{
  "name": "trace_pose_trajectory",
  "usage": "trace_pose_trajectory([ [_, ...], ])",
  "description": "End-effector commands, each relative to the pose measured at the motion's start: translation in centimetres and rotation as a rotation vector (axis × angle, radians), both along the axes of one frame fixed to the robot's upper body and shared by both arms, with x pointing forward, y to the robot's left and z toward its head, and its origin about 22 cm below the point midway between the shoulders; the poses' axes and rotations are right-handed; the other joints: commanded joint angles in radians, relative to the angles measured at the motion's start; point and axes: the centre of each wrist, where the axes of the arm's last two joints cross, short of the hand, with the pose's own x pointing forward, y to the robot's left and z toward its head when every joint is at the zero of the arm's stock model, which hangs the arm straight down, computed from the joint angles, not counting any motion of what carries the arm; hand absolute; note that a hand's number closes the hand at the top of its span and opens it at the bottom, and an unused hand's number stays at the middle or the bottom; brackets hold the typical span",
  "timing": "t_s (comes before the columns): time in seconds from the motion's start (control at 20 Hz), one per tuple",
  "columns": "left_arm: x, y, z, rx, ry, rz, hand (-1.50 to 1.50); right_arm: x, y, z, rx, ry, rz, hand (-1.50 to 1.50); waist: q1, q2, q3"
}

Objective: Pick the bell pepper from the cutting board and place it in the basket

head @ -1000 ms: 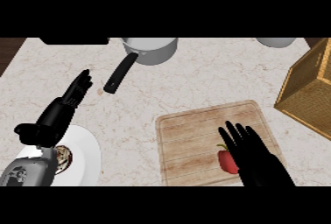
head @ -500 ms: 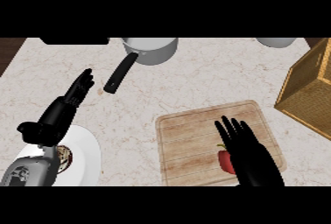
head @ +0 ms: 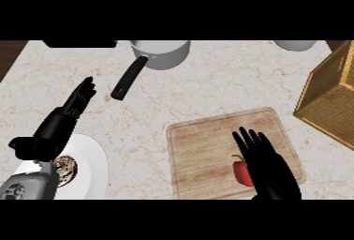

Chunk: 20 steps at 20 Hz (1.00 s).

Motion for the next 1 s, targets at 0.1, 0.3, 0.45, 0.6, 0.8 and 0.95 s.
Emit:
trace_pose_trajectory([
  [0.1, 1.0, 0.6, 2.1, -0.009, 0.003, 0.001, 0.00, 1.8, 0.6, -0.5, -0.013, 0.078, 0.020, -1.50, 0.002, 0.000, 0.000],
  [0.3, 0.5, -0.1, 0.0, 0.013, -0.012, 0.001, 0.00, 1.1, 1.0, -3.4, -0.086, 0.110, 0.059, 1.50, 0.001, 0.001, 0.000],
  [0.45, -0.2, -1.3, -1.3, 0.004, -0.014, 0.002, 0.00, 0.4, 1.4, -1.8, -0.060, 0.086, 0.073, 1.50, 0.000, 0.000, 0.000],
  [0.6, 0.6, 0.7, 0.3, 0.003, 0.018, -0.005, 0.00, 0.7, -0.4, -2.9, -0.138, 0.071, 0.118, 1.50, 0.001, 0.000, 0.000],
  [0.8, 0.9, 1.6, -0.2, -0.003, -0.005, -0.014, 0.00, 1.7, 0.1, -2.3, -0.070, 0.068, -0.016, 1.50, 0.001, 0.001, 0.000],
  [0.95, 1.5, 0.3, 0.2, -0.017, -0.002, 0.006, 0.00, 2.6, 2.2, -2.8, 0.069, 0.130, -0.252, 1.50, 0.002, 0.005, 0.000],
])
